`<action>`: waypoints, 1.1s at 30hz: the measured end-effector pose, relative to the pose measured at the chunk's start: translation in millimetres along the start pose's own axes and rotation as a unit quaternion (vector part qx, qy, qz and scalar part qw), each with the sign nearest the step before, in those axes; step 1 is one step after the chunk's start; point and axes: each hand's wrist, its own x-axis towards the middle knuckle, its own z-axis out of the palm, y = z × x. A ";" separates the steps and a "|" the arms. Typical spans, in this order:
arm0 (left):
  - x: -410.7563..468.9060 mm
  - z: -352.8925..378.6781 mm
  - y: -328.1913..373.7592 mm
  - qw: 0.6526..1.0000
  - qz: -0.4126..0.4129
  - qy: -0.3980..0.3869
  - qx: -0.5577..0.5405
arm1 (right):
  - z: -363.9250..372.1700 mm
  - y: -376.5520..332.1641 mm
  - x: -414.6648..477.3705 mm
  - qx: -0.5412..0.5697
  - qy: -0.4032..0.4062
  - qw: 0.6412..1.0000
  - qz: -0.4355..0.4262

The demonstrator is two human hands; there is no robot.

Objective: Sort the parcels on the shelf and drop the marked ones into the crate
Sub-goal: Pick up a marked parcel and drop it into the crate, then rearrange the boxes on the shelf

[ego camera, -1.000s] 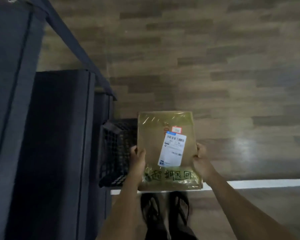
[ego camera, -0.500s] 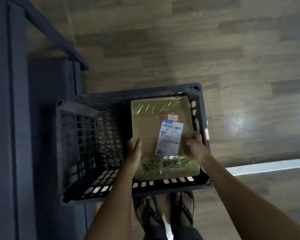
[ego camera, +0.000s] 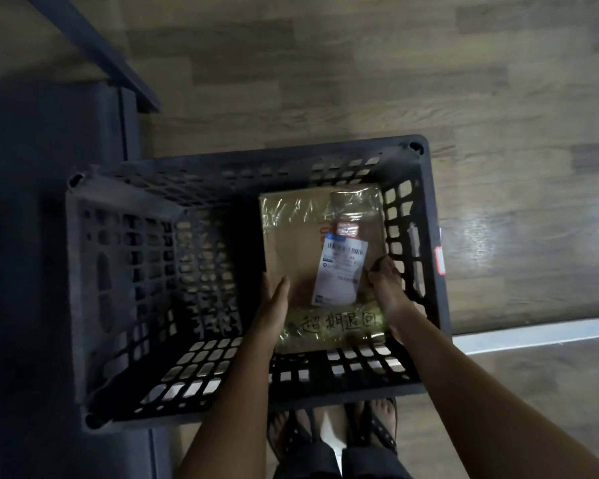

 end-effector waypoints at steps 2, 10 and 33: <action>-2.3 -0.8 1.9 0.999 -0.005 0.011 0.031 | -1.4 -6.5 -6.4 0.019 -0.017 1.000 0.008; -66.8 -25.3 63.1 0.987 0.029 0.042 0.150 | -12.7 -78.8 -84.8 0.005 -0.032 0.999 -0.001; -610.3 -242.8 153.3 0.922 0.191 0.336 0.036 | -20.8 -318.4 -605.2 -0.383 -0.137 0.778 -0.480</action>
